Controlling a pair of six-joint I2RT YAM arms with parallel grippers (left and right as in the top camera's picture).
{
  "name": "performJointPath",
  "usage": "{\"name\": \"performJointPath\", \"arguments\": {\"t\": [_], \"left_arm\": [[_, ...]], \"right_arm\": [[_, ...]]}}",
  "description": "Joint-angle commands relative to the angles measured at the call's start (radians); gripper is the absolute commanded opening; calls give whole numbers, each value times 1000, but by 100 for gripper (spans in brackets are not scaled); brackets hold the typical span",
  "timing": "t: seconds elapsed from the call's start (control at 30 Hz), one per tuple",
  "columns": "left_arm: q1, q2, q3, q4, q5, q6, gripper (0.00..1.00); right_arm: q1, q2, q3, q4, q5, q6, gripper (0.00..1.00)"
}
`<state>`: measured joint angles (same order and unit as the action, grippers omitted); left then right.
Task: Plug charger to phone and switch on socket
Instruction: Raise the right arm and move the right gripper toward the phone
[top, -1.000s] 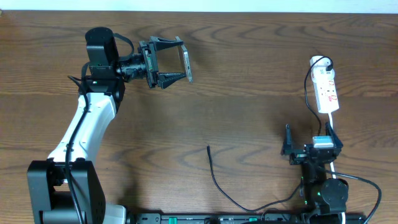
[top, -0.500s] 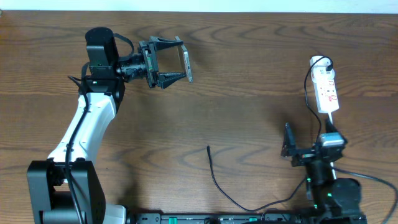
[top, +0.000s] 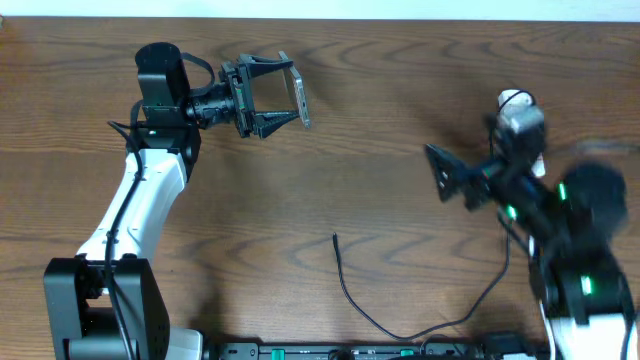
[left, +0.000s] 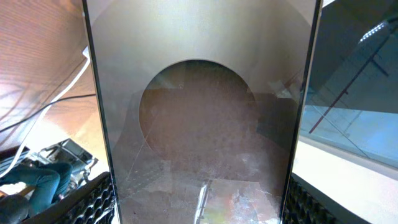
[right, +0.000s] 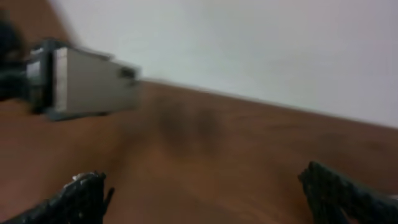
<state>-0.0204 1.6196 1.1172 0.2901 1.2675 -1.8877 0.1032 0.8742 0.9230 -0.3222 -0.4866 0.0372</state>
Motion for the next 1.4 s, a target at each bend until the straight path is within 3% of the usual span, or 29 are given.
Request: {"name": "performJointPath", "arguments": {"t": [0.0, 0.27, 0.43, 0.63, 0.87, 1.07, 1.37], "left_arm": [[2, -28, 33, 11, -28, 40, 7], [2, -28, 32, -40, -162, 199, 7], [2, -28, 32, -267, -331, 344, 8], [2, -28, 32, -502, -533, 485, 7], [1, -28, 32, -597, -623, 549, 7], [-38, -28, 32, -626, -711, 553, 7], [-140, -28, 32, -622, -742, 536, 8]], "right_arm": [[2, 195, 106, -11, -386, 19, 99], [17, 564, 175, 50, -703, 67, 99], [19, 691, 175, 76, -702, 208, 99], [22, 771, 175, 80, -701, 220, 99], [64, 789, 175, 99, -587, 186, 99], [159, 789, 175, 121, -396, 187, 99], [288, 789, 175, 229, -281, 217, 94]]}}
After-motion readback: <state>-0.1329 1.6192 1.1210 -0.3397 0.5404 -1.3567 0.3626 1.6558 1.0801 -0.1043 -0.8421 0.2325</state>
